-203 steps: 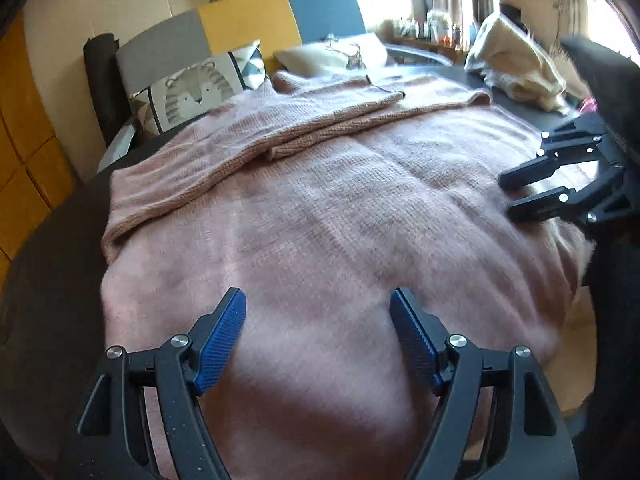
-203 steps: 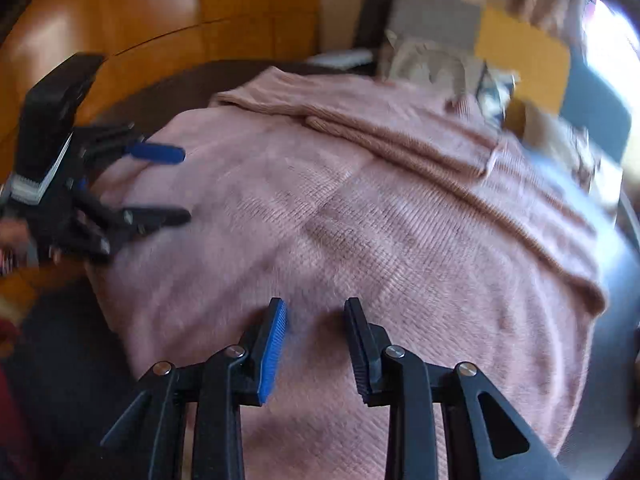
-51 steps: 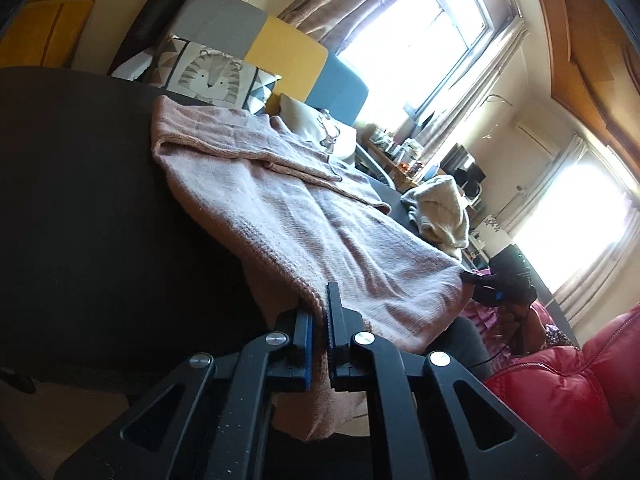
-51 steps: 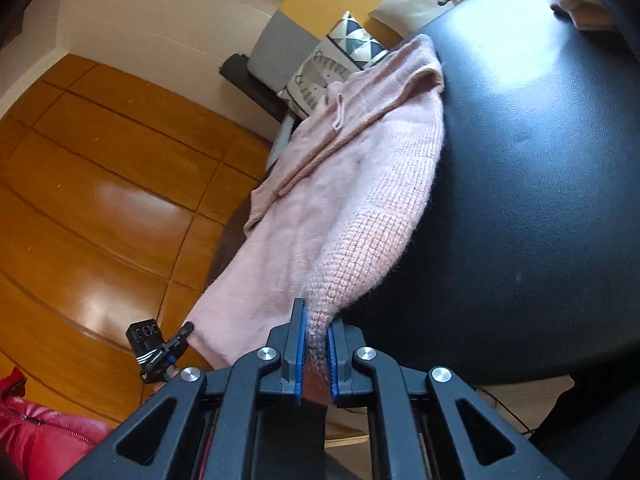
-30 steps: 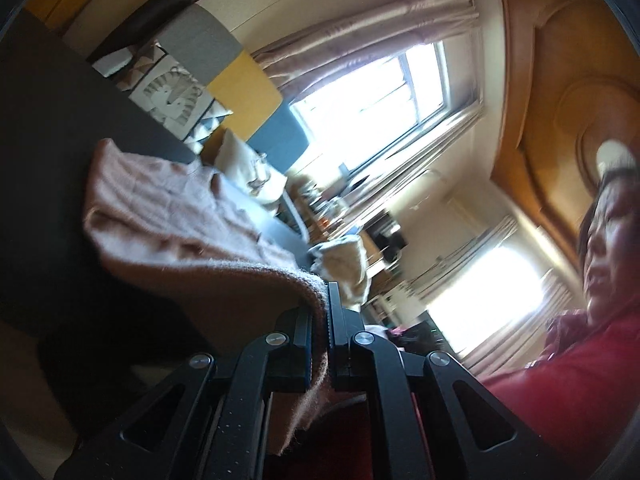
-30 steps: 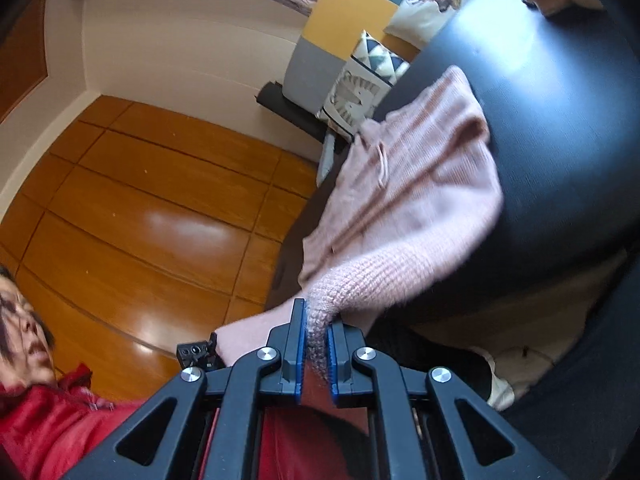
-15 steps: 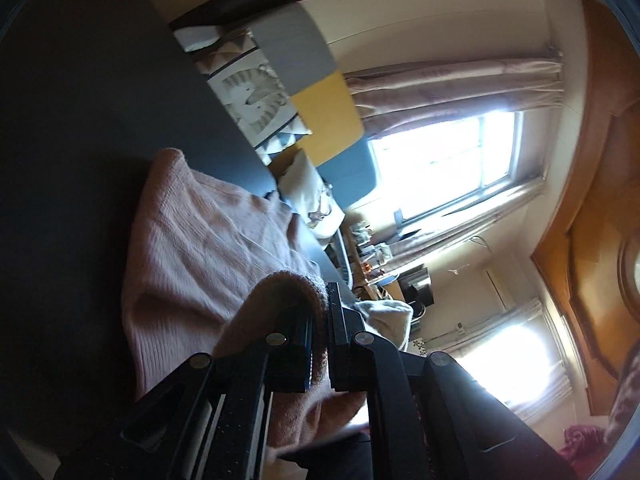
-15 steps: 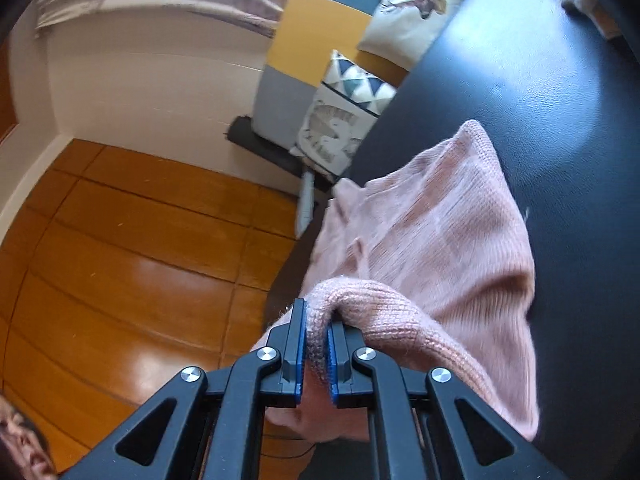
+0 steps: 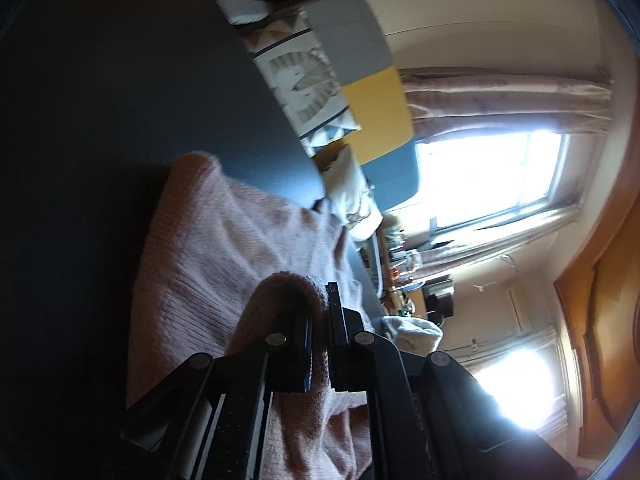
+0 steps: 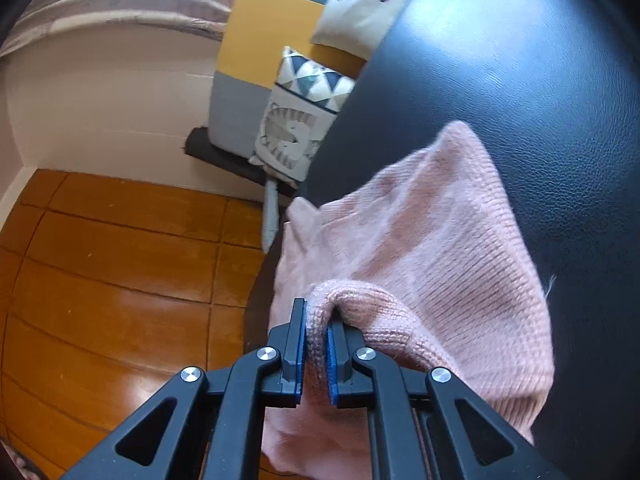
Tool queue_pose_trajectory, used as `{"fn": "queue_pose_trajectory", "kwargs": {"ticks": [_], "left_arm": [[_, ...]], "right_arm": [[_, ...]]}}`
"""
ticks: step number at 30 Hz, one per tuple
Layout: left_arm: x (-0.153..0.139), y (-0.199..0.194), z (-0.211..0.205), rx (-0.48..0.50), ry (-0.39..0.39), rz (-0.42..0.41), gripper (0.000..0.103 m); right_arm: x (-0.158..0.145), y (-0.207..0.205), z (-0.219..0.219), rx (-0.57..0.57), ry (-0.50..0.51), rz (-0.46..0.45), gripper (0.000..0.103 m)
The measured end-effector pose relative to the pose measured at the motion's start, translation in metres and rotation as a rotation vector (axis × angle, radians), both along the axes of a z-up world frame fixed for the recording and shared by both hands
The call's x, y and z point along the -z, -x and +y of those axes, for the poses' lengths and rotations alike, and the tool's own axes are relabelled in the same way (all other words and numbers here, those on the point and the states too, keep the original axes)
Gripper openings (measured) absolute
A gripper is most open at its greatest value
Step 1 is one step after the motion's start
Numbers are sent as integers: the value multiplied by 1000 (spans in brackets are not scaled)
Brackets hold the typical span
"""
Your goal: Fold clothes
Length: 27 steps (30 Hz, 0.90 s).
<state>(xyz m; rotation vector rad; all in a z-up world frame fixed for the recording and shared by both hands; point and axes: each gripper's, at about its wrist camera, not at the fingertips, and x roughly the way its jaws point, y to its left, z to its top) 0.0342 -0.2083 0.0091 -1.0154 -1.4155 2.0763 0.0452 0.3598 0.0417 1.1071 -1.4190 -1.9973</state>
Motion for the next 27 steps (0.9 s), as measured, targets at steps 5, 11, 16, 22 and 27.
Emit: {"fn": "queue_pose_trajectory", "kwargs": {"ticks": [5, 11, 16, 22, 27], "left_arm": [[13, 9, 2, 16, 42, -49, 5], [23, 11, 4, 28, 51, -82, 5], [23, 16, 6, 26, 12, -123, 6], [21, 13, 6, 44, -64, -131, 9], [21, 13, 11, 51, -68, -139, 11]], "right_arm": [[25, 9, 0, 23, 23, -66, 8], [35, 11, 2, 23, 32, -77, 8], [35, 14, 2, 31, 47, -101, 10], [21, 10, -1, 22, 54, -79, 23], [10, 7, -9, -47, -18, -72, 26]]}}
